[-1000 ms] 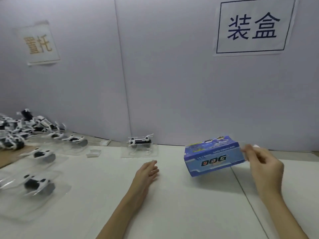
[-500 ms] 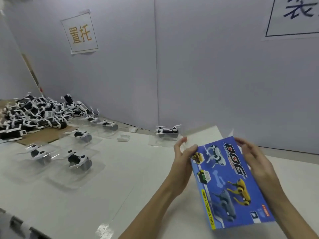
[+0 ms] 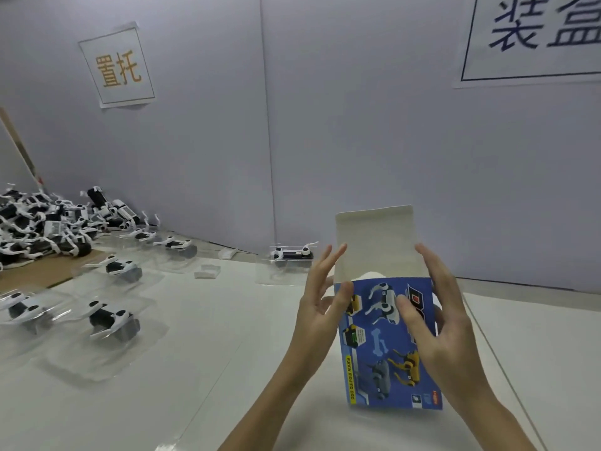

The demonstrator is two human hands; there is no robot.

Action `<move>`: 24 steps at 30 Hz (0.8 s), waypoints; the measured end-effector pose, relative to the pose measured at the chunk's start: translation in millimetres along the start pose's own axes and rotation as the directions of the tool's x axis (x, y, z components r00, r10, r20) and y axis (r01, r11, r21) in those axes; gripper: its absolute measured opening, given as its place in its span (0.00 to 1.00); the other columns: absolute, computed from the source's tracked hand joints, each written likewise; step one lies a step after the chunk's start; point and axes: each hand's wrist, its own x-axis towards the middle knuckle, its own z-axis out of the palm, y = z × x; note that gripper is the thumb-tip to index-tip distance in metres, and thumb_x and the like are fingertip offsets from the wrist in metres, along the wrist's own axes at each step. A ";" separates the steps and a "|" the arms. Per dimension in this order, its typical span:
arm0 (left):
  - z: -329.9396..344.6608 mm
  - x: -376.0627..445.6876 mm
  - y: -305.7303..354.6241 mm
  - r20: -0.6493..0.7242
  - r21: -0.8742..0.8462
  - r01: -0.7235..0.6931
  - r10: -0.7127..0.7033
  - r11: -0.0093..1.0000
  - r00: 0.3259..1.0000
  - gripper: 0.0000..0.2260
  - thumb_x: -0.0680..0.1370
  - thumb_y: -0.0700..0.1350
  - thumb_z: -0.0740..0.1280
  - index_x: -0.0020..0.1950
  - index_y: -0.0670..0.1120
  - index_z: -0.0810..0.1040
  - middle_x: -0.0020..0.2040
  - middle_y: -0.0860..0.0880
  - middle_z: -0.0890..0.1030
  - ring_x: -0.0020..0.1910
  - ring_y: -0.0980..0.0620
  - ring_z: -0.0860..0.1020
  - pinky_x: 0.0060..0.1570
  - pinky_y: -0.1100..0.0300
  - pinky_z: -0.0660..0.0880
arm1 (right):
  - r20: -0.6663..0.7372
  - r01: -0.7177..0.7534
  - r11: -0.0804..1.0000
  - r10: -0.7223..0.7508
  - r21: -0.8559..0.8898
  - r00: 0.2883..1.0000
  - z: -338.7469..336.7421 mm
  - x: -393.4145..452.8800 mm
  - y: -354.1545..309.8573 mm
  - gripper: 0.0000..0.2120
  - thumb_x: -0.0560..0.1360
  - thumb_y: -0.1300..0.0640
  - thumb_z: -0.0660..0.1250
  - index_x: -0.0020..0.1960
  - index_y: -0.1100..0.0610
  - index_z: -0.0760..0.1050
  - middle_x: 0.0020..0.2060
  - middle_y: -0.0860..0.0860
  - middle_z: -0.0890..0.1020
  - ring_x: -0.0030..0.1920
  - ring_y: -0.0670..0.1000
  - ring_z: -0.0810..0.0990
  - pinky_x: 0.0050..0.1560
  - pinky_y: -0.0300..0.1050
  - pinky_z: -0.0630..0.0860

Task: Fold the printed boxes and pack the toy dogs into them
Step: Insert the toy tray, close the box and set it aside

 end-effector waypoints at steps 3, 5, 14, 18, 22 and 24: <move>4.3 -2.1 0.1 0.073 0.008 0.046 -0.047 0.999 0.996 0.25 0.78 0.63 0.68 0.75 0.66 0.70 0.66 0.44 0.80 0.60 0.45 0.82 0.59 0.41 0.81 | -0.041 -0.059 0.998 0.058 -0.004 0.997 -5.1 1.0 4.3 0.21 0.80 0.45 0.67 0.72 0.43 0.71 0.76 0.38 0.68 0.69 0.50 0.77 0.56 0.59 0.84; 7.0 -2.6 2.1 0.099 0.008 0.040 -0.041 0.999 0.994 0.22 0.79 0.62 0.68 0.73 0.64 0.73 0.65 0.47 0.80 0.62 0.44 0.82 0.57 0.36 0.81 | -0.096 -0.064 0.998 0.065 0.012 0.993 -8.1 2.4 4.4 0.13 0.82 0.47 0.66 0.65 0.48 0.76 0.76 0.38 0.68 0.71 0.48 0.75 0.56 0.57 0.84; 11.0 -3.6 8.4 0.125 0.045 -0.009 0.004 0.999 0.992 0.11 0.77 0.61 0.72 0.55 0.58 0.83 0.71 0.72 0.69 0.72 0.64 0.71 0.54 0.63 0.81 | -0.186 -0.134 0.957 0.185 0.257 0.965 -13.2 7.9 -5.4 0.07 0.78 0.47 0.65 0.46 0.41 0.81 0.61 0.39 0.82 0.59 0.57 0.84 0.36 0.45 0.84; 7.8 -1.8 9.4 0.135 -0.144 0.069 -0.049 0.987 0.990 0.16 0.78 0.54 0.75 0.64 0.55 0.77 0.71 0.58 0.75 0.69 0.47 0.78 0.50 0.45 0.85 | -0.148 -0.142 0.889 0.227 0.436 0.963 -14.7 11.9 -6.5 0.17 0.77 0.51 0.68 0.65 0.42 0.73 0.60 0.46 0.82 0.60 0.60 0.83 0.39 0.49 0.85; 5.3 1.7 10.1 0.080 -0.173 0.027 -0.013 0.985 0.997 0.29 0.77 0.49 0.77 0.72 0.63 0.66 0.67 0.53 0.77 0.69 0.46 0.78 0.52 0.40 0.84 | -0.088 -0.127 0.927 0.168 0.352 0.982 -11.7 8.4 -5.3 0.13 0.81 0.49 0.65 0.64 0.40 0.77 0.57 0.49 0.84 0.56 0.59 0.85 0.41 0.50 0.85; -0.1 2.3 9.4 0.103 -0.126 0.025 -0.012 0.992 0.995 0.33 0.77 0.48 0.76 0.76 0.68 0.63 0.66 0.52 0.76 0.70 0.44 0.77 0.54 0.41 0.83 | -0.079 -0.121 0.910 0.165 0.396 0.983 -13.2 4.7 -0.4 0.12 0.81 0.50 0.59 0.56 0.45 0.81 0.58 0.52 0.84 0.58 0.58 0.85 0.38 0.44 0.84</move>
